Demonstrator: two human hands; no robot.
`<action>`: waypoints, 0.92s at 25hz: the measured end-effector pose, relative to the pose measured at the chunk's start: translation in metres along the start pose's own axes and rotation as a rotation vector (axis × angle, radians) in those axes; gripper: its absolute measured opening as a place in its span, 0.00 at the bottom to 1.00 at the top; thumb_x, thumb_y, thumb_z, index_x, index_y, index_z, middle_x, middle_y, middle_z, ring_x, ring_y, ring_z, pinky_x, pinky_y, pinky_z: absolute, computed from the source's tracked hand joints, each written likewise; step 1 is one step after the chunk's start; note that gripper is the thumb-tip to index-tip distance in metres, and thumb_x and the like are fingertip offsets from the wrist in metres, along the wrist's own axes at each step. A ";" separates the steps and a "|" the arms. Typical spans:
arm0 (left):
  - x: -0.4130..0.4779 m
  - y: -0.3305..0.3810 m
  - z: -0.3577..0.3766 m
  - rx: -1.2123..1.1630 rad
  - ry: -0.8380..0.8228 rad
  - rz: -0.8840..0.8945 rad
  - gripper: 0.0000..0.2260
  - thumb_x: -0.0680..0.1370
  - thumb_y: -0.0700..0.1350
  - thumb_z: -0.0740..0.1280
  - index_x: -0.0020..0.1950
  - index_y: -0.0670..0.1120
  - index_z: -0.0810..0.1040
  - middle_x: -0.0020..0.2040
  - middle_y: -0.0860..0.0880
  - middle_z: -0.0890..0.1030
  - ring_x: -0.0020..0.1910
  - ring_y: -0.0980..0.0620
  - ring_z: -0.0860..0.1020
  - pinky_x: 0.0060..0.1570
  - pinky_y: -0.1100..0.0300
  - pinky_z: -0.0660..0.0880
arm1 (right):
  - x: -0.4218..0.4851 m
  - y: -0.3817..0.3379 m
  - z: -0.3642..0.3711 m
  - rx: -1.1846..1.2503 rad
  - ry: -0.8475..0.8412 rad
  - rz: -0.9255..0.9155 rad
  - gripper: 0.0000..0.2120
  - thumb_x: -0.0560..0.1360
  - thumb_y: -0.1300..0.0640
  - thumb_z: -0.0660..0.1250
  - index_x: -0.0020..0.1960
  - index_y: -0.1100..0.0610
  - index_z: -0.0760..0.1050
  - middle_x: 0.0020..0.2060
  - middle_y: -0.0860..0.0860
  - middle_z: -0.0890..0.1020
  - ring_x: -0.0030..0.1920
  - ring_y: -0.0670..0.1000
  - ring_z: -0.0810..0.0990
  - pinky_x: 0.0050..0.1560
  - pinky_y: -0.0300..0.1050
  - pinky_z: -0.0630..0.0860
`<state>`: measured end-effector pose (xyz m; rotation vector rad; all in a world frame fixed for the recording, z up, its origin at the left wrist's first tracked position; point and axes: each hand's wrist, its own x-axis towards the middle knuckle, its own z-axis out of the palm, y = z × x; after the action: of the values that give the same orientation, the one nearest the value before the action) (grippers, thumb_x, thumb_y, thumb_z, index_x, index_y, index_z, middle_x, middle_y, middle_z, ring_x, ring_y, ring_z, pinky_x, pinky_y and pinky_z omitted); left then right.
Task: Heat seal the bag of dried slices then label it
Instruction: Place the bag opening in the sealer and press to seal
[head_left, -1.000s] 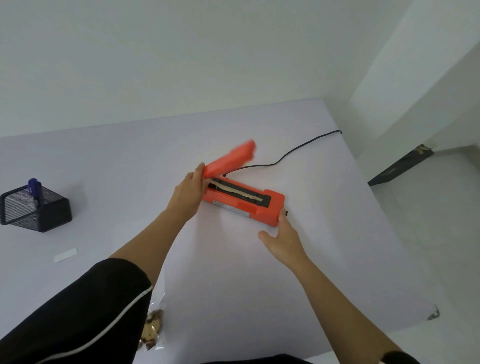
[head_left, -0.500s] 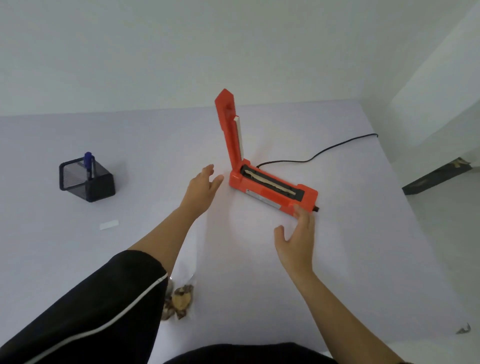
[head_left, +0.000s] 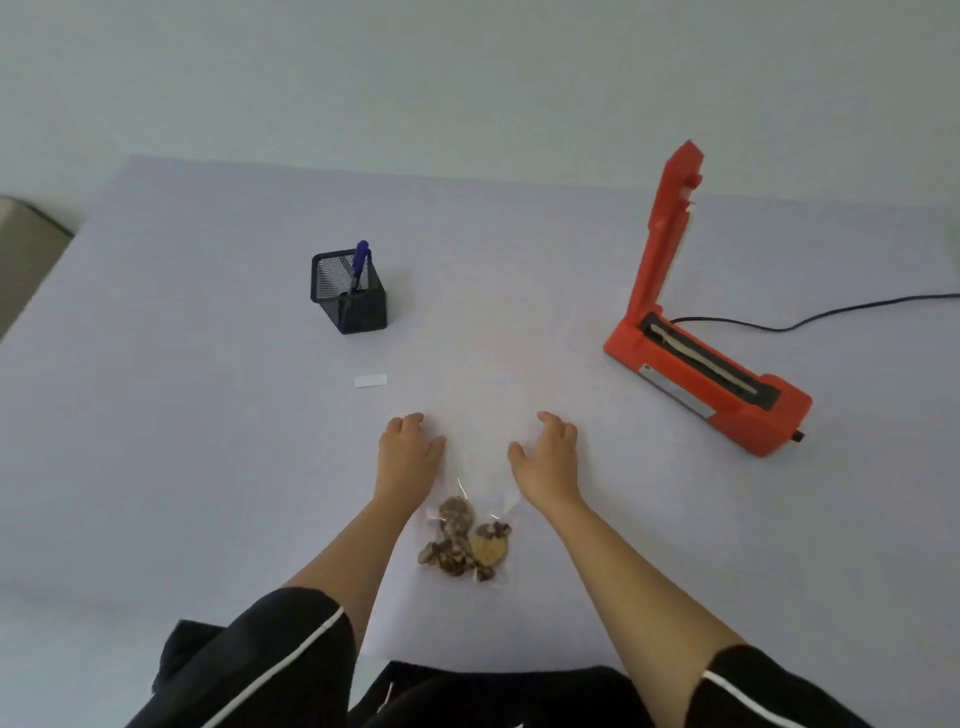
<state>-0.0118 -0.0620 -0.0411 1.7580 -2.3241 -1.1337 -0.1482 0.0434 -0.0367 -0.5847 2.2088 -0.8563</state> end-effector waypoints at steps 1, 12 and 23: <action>0.000 0.000 0.002 -0.049 0.002 -0.026 0.22 0.77 0.46 0.65 0.69 0.39 0.67 0.63 0.41 0.70 0.59 0.42 0.73 0.61 0.52 0.70 | 0.002 -0.004 0.005 0.024 0.011 0.022 0.27 0.73 0.61 0.67 0.68 0.63 0.62 0.65 0.60 0.64 0.60 0.59 0.72 0.61 0.44 0.68; -0.001 0.019 -0.010 -0.649 -0.172 -0.131 0.12 0.80 0.47 0.60 0.43 0.43 0.79 0.37 0.49 0.79 0.36 0.52 0.76 0.36 0.64 0.70 | 0.006 -0.008 -0.016 0.378 0.032 0.136 0.05 0.76 0.53 0.65 0.43 0.52 0.76 0.40 0.51 0.82 0.41 0.51 0.81 0.49 0.48 0.78; -0.006 0.117 0.030 -0.627 -0.429 0.117 0.10 0.78 0.47 0.66 0.44 0.41 0.80 0.40 0.44 0.84 0.38 0.50 0.82 0.49 0.57 0.75 | -0.027 0.050 -0.133 0.664 0.061 0.158 0.04 0.76 0.58 0.67 0.45 0.57 0.79 0.41 0.52 0.83 0.43 0.48 0.82 0.50 0.40 0.77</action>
<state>-0.1197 -0.0293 0.0036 1.2247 -1.8697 -2.0803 -0.2353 0.1480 0.0117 -0.0615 1.8267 -1.4378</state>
